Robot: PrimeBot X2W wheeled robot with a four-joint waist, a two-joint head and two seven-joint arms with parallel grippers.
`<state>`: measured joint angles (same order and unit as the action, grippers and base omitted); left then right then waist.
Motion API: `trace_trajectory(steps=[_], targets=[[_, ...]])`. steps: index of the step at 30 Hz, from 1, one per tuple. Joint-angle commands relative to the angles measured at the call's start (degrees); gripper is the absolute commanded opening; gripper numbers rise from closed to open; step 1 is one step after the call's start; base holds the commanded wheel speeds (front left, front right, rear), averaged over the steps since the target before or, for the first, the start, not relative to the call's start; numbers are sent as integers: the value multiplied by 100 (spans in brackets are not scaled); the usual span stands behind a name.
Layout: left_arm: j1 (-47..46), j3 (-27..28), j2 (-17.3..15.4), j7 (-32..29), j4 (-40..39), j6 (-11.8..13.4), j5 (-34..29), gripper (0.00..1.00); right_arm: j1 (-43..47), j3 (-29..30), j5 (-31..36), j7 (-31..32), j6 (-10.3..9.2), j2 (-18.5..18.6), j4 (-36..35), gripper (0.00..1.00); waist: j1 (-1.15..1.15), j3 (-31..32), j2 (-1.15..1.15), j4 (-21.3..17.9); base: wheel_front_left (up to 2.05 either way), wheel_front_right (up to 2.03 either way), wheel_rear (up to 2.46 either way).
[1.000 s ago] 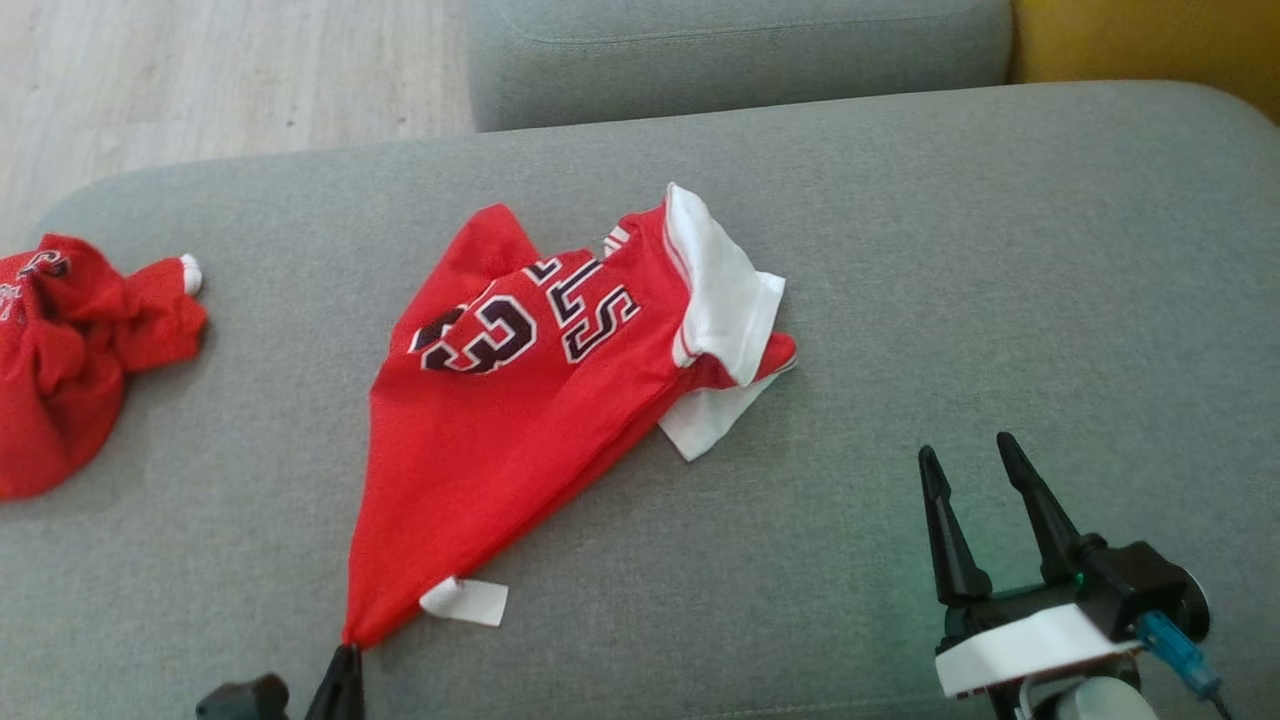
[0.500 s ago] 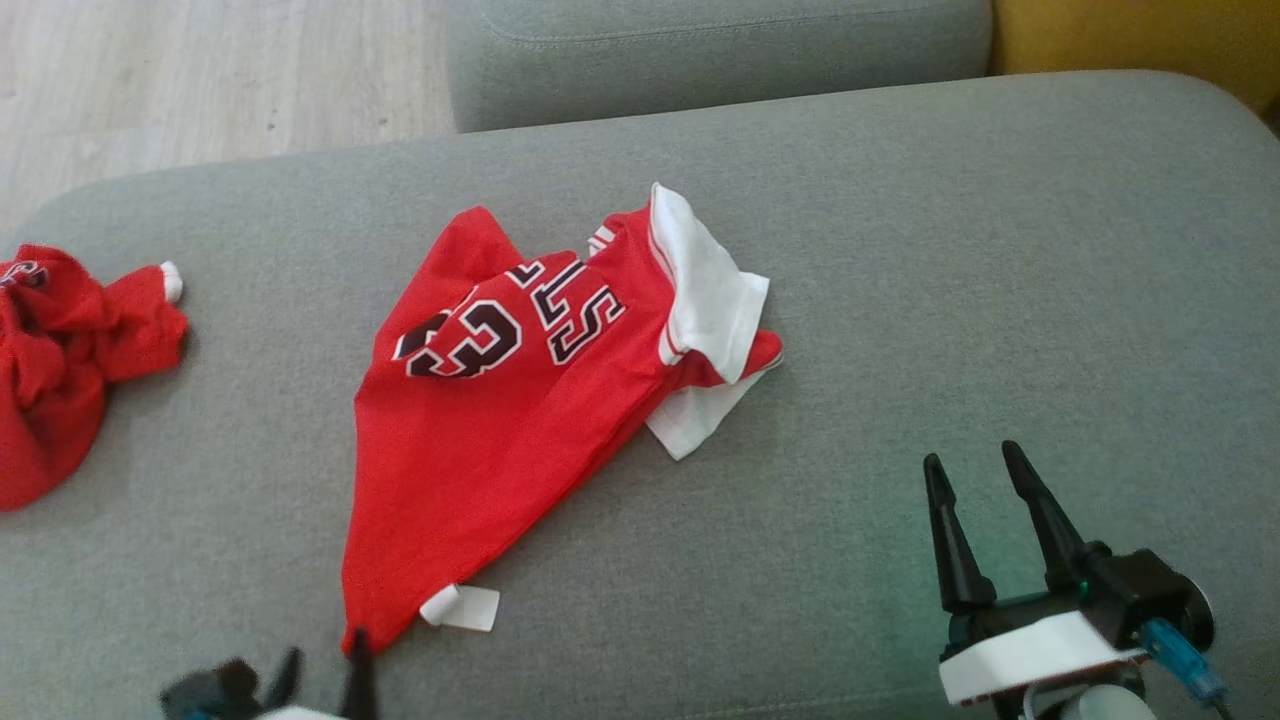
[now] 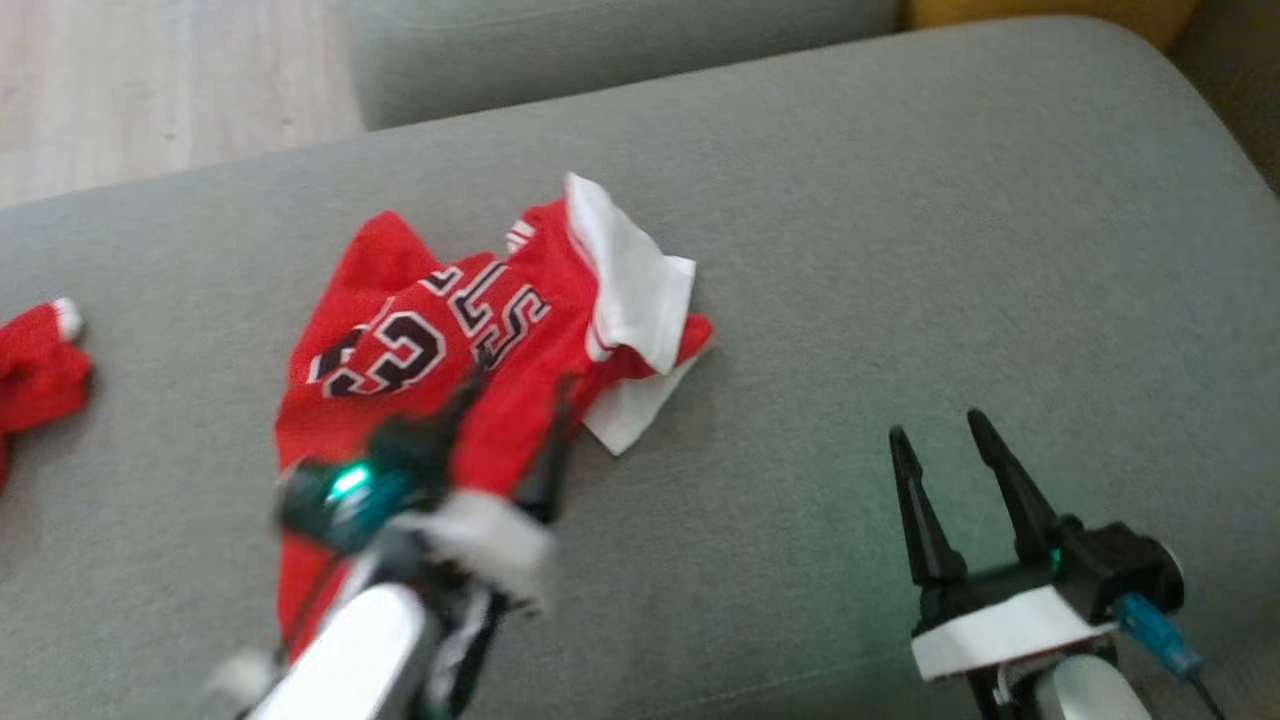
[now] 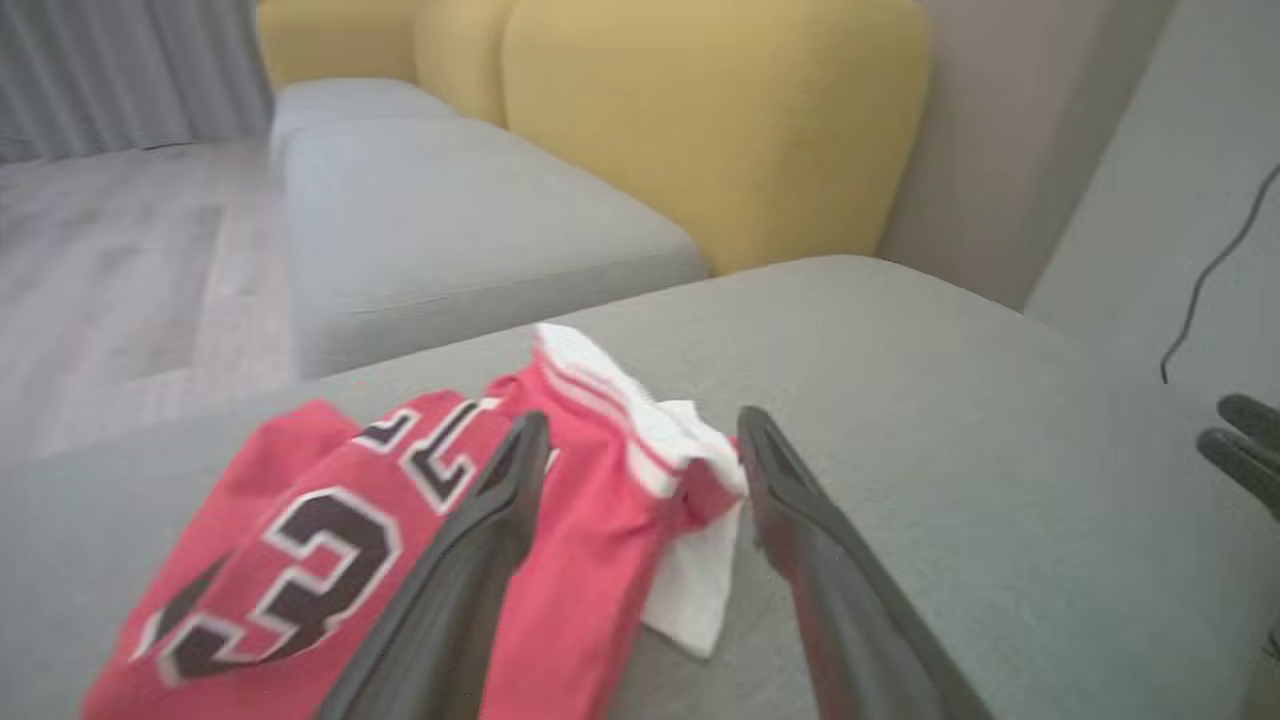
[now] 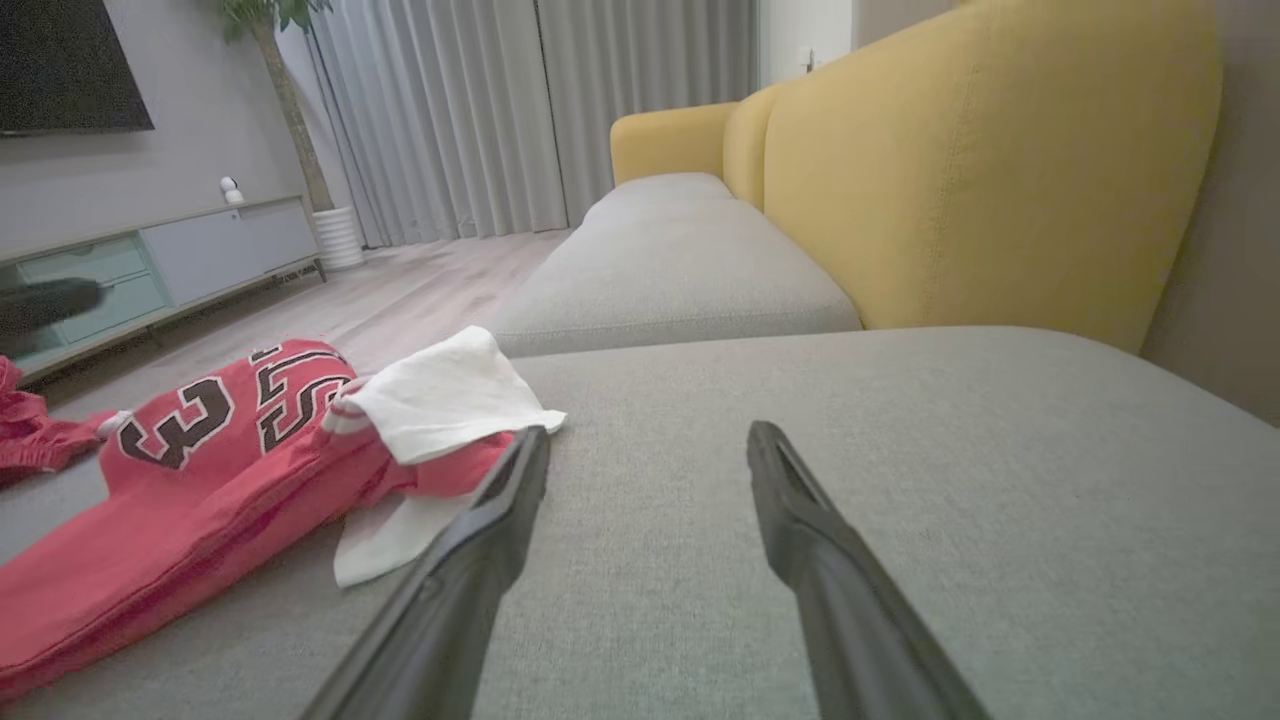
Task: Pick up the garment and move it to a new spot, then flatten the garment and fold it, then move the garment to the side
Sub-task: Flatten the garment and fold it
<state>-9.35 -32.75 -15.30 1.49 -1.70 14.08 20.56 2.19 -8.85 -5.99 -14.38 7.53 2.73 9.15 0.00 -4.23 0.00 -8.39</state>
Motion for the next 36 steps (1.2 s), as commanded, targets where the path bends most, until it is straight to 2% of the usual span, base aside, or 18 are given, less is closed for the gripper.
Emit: trace_trajectory(steps=[1, 5, 6, 9, 15, 23, 31, 36], targets=[[-672, -121, 158, -105, 173, -227, -181, 100, -325, -161, -18, -62, -4, 27, -232, 100, 0, -159, 0, -225, 0, 0, 0], [-1356, -599, 426, -260, 1031, -583, -451, 100, -413, -211, -29, -62, -4, 22, -260, 100, 0, -304, 0, -427, 0, 0, 0], [-1356, -599, 426, -260, 1031, -583, -451, 100, -413, -211, -29, -62, -4, 22, -260, 100, 0, -304, 0, -427, 0, 0, 0], [-1754, -851, 448, -297, 1784, -681, -779, 100, -455, -242, -40, -62, -4, 20, -255, 100, 0, -361, 0, -550, 0, 0, 0], [-2250, -1051, 515, -140, 2790, -510, -1240, 100, -445, -205, -71, -62, -4, 17, -261, 100, 0, -378, 0, -623, 0, 0, 0], [-2605, -1059, 688, 208, 3498, -392, -1306, 100, -447, -209, -121, -62, -4, 16, -253, 100, 0, -377, 0, -630, 0, 0, 0], [-2702, -664, 1017, 476, 3812, -361, -690, 100, -452, -241, -132, -62, -4, 15, -238, 100, 0, -379, 0, -664, 0, 0, 0], [-2416, -111, 1200, 456, 3766, -606, 479, 100, -439, -234, -153, -62, -4, 15, -224, 100, 0, -362, 0, -699, 0, 0, 0]])
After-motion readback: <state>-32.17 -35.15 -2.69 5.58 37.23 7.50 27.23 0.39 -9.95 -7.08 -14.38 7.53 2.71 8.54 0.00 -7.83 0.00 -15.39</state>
